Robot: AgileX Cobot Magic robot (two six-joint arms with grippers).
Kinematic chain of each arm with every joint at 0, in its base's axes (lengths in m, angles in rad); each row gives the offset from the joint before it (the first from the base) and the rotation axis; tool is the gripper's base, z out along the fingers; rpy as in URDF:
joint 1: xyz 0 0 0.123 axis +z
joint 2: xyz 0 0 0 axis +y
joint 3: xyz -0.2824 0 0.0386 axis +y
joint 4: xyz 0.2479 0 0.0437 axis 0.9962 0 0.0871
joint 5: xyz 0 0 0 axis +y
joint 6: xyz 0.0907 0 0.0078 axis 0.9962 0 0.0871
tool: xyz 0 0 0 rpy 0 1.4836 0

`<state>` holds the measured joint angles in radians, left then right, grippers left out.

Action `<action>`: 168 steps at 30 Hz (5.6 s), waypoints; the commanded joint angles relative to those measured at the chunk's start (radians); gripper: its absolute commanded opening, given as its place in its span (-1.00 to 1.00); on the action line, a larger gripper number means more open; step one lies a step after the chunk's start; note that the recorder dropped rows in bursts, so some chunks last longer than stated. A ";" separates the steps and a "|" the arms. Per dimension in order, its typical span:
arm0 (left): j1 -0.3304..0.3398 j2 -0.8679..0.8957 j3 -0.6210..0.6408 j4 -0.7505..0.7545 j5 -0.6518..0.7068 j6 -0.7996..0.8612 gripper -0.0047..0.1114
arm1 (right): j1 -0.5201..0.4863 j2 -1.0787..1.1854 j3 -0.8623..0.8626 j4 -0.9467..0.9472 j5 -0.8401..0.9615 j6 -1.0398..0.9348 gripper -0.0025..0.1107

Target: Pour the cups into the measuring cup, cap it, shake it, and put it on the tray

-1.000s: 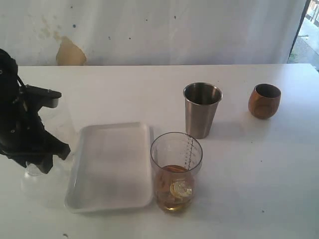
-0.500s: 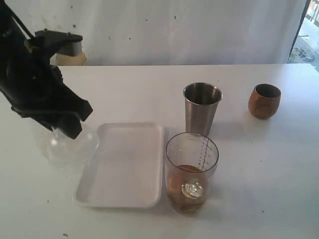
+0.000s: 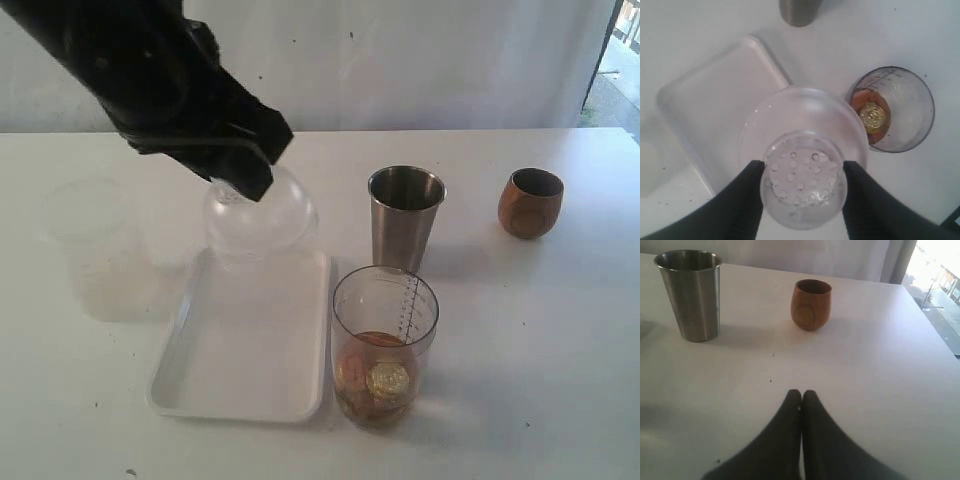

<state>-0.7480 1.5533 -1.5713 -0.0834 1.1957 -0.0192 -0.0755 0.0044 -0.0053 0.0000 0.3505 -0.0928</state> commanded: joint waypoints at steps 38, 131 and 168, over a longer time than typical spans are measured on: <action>-0.241 0.225 -0.230 0.099 0.025 -0.024 -0.92 | -0.006 -0.004 0.005 0.000 0.000 -0.005 -0.96; -0.241 0.272 -0.198 0.069 0.011 0.152 0.29 | -0.006 -0.004 0.005 0.000 0.000 -0.005 -0.96; -0.241 0.191 -0.221 0.033 0.025 0.203 -0.91 | -0.006 -0.004 0.005 0.000 0.000 -0.005 -0.96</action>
<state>-0.9852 1.7566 -1.7902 -0.0213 1.2168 0.1622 -0.0755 0.0044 -0.0053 0.0000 0.3505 -0.0928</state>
